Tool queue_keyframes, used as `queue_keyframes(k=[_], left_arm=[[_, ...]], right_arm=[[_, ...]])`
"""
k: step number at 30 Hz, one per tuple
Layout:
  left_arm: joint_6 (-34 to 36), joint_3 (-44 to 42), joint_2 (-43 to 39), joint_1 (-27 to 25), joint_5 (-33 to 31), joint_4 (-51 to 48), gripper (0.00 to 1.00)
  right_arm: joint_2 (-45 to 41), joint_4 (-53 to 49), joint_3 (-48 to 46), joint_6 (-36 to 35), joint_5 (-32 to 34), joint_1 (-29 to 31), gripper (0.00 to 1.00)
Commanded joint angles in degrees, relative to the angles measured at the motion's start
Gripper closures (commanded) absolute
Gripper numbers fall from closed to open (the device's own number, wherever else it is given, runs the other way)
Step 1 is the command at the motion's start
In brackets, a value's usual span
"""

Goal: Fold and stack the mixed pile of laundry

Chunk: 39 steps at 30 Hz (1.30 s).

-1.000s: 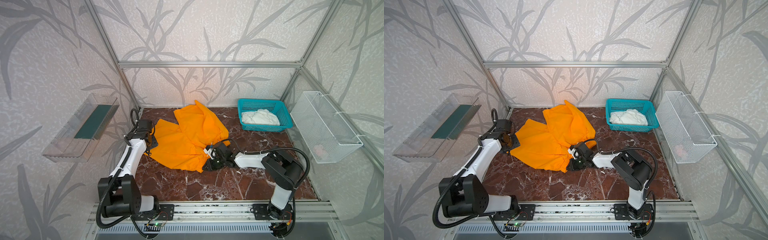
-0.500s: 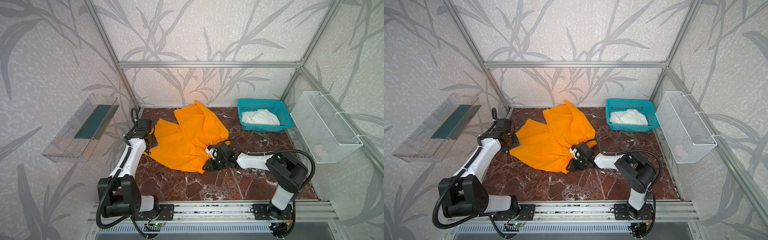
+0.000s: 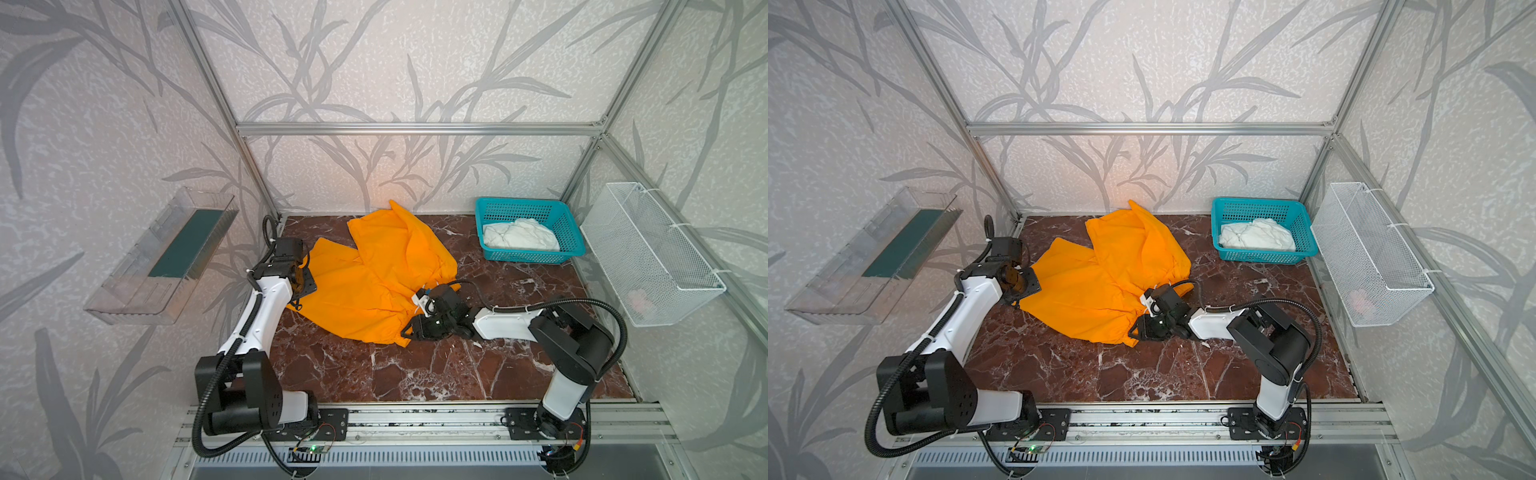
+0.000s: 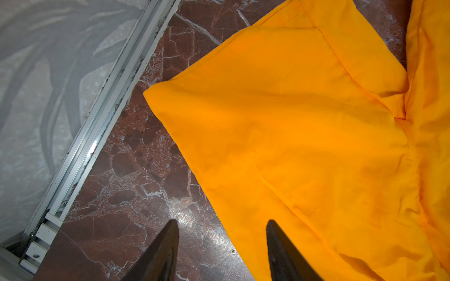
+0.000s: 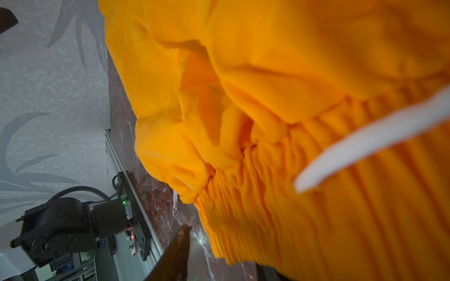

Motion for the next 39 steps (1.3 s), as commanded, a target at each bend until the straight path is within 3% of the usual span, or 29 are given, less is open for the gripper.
queue_keyframes(k=[1,5,10,16,19,25,34,39], left_arm=[[0.77,0.63,-0.02,0.43,0.07,-0.94,0.43],[0.68,0.63,0.01,0.44,0.24,-0.92,0.43],[0.94,0.54,-0.41,0.46,-0.29,-1.38,0.43],[1.47,0.54,-0.72,0.48,0.23,-1.65,0.43],[3.06,0.32,-0.55,0.44,3.22,-1.47,0.41],[-2.4,-2.71,-0.43,-1.75,5.31,-2.99,0.4],[-15.0,-16.06,-4.98,-4.4,1.7,0.01,0.4],[-20.35,-20.0,-7.68,-4.34,-6.08,-0.94,0.4]], right_arm=[[0.99,1.57,0.65,0.92,1.12,0.82,0.57],[3.5,3.71,1.9,2.08,0.79,1.09,0.61],[4.28,4.18,2.14,3.37,1.09,1.22,0.86],[-3.69,-8.22,-3.96,1.34,3.94,-0.13,0.98],[-11.15,-20.43,-6.42,-2.77,7.4,-1.22,0.99],[-23.31,-39.98,-6.84,-8.73,13.88,-2.31,0.98],[-20.95,-42.05,-5.19,-13.37,10.58,-2.49,0.9],[-16.94,-39.79,-5.01,-15.41,7.6,-3.43,0.9]])
